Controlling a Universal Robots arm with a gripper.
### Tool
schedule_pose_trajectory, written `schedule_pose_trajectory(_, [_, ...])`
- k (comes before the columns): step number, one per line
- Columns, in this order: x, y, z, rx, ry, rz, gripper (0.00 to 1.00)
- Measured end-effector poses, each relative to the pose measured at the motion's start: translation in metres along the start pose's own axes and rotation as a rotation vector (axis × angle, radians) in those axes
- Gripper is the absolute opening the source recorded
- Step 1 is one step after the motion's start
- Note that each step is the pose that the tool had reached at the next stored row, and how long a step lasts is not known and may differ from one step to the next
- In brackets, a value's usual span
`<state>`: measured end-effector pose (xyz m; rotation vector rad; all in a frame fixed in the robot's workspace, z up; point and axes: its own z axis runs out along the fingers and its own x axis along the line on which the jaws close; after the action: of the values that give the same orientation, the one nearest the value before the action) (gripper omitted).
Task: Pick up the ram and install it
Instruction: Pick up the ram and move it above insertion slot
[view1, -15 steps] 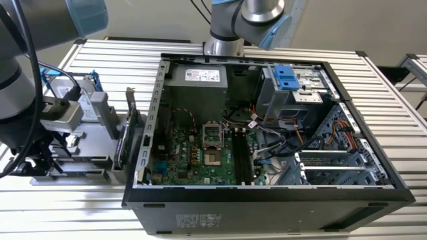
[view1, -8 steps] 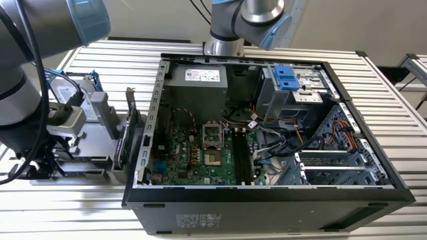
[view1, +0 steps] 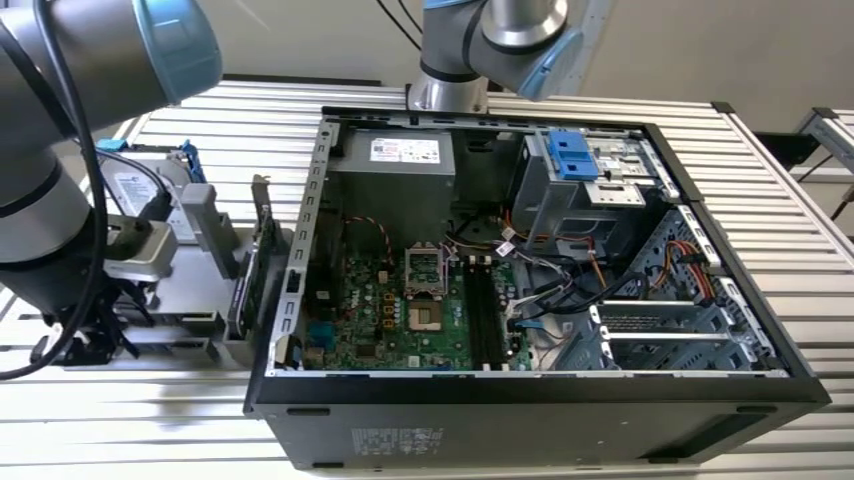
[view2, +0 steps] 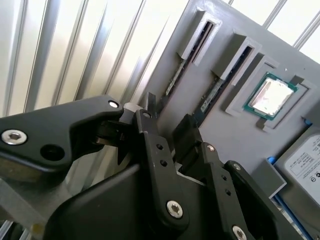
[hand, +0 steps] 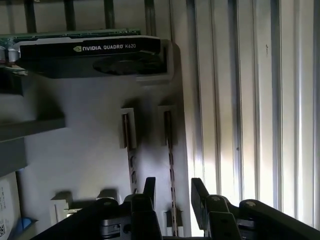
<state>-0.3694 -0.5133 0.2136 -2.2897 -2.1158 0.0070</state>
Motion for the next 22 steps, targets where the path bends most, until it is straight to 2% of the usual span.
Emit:
schedule_pose_trajectory(7, [0.0039, -0.0015, 0.0079, -0.0116, 0.0007, -0.013, 1.0])
schedule_pose_trajectory(22, [0.0041, -0.0035, 0.0157, -0.0127, 0.0001, -0.06, 1.0])
